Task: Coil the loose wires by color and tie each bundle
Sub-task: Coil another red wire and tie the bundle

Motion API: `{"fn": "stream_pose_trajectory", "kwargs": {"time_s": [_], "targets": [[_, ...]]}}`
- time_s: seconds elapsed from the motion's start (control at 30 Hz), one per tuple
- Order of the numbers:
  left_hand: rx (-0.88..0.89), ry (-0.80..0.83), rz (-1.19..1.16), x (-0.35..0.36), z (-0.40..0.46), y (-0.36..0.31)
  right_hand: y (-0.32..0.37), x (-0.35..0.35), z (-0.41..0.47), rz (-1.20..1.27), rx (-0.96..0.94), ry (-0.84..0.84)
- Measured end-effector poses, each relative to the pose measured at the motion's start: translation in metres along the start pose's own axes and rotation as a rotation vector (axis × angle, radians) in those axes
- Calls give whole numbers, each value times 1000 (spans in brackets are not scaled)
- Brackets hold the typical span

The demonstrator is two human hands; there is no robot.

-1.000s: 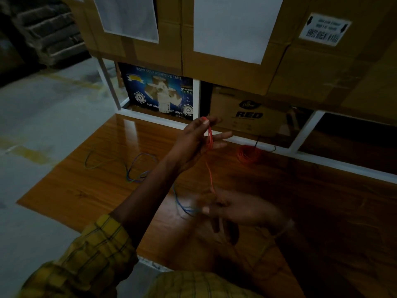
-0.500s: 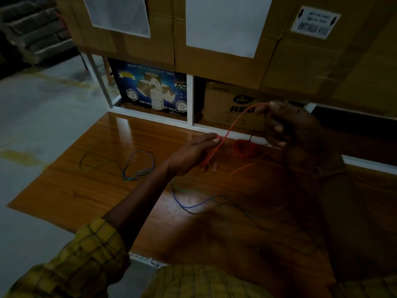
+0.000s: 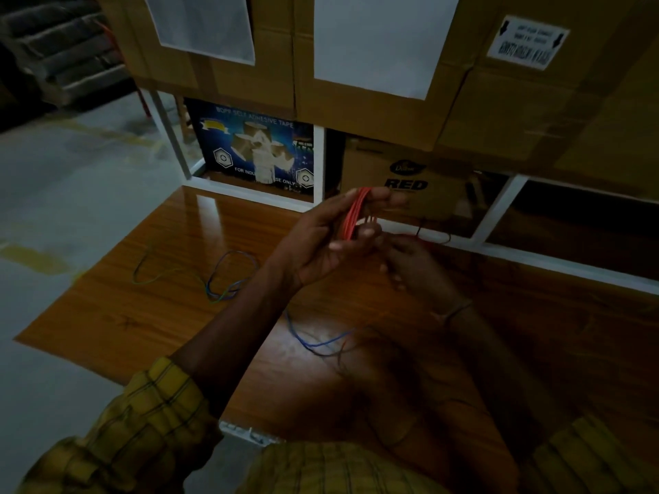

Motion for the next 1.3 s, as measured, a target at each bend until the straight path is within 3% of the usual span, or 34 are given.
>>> {"fn": "stream_pose_trajectory", "kwargs": {"time_s": [0.23,0.37,0.47,0.6,0.73,0.87,1.0,1.17,1.3], "targets": [[112,-145,118,-10,16,-1,-29,56,-35,116,190,374],[101,-320,230,-24,21,0,-23,63,-72,-135,188,588],[67,-330,487,-31,20,0,5,52,-100,-184,106,689],[-26,-239,715,-36,11,3,43,15,-115,-94,-3,585],[-118,-38,972,-30,1,1,62,-21,-106,-33,31,510],[-184,71,1026,-19,-3,-1,81,-56,-88,-76,-24,274],[-276,87,958,-22,-7,-2,90,-76,-65,237,-26,263],[-325,112,763,-22,-14,-1,90,-99,-32,654,-61,400],[-360,200,536,-24,-22,2,82,-112,-2,708,-73,331]]}}
Point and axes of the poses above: each hand's wrist, its own z-axis towards the middle knuckle, its own x-axis out of the palm, y = z × x, the point moved 3 cm from there along z, towards the middle knuckle, and after that the axes turned 15 degrees about x, right-handed, at the moved point
